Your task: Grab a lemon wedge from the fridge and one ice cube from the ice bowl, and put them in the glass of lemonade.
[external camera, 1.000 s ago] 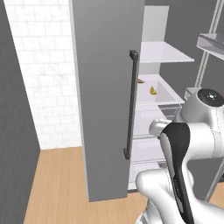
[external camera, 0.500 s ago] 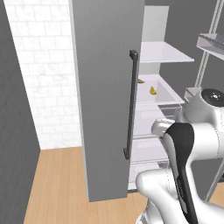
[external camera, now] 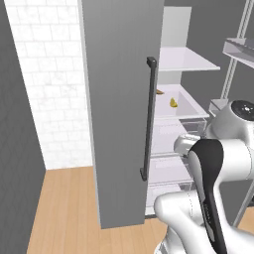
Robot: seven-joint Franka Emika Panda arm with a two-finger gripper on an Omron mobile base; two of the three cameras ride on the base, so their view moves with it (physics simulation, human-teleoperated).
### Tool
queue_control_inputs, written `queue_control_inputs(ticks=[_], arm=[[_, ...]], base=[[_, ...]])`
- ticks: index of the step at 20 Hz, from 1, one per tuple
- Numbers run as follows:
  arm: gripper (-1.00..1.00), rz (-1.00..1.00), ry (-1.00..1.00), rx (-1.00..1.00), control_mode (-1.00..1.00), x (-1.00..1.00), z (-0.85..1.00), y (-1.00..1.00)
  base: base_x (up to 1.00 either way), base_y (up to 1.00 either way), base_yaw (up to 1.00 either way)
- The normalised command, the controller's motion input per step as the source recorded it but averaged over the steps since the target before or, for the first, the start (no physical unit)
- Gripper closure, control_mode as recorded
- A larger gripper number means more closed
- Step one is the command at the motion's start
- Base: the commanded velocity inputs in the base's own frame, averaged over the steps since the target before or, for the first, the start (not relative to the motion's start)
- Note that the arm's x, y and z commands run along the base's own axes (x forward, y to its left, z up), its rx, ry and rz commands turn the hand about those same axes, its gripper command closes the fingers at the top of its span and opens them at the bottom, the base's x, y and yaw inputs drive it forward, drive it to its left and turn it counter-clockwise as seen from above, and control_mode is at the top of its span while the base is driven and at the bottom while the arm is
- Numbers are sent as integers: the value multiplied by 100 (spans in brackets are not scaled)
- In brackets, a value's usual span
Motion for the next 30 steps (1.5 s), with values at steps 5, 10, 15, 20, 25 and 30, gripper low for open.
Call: queue_control_inputs(ticks=[5,10,15,20,25,30], arm=[[-100,0,0,0,100,0,0,0],[-100,0,0,0,100,0,0,0],[-100,0,0,0,100,0,0,0],[-100,0,0,0,100,0,0,0],[-100,0,0,0,100,0,0,0],[-100,0,0,0,100,0,0,0]], base=[[-6,-35,-2],[-14,-58,-12],[-3,-11,-15],[6,0,-16],[38,-1,-13],[63,0,-6]])
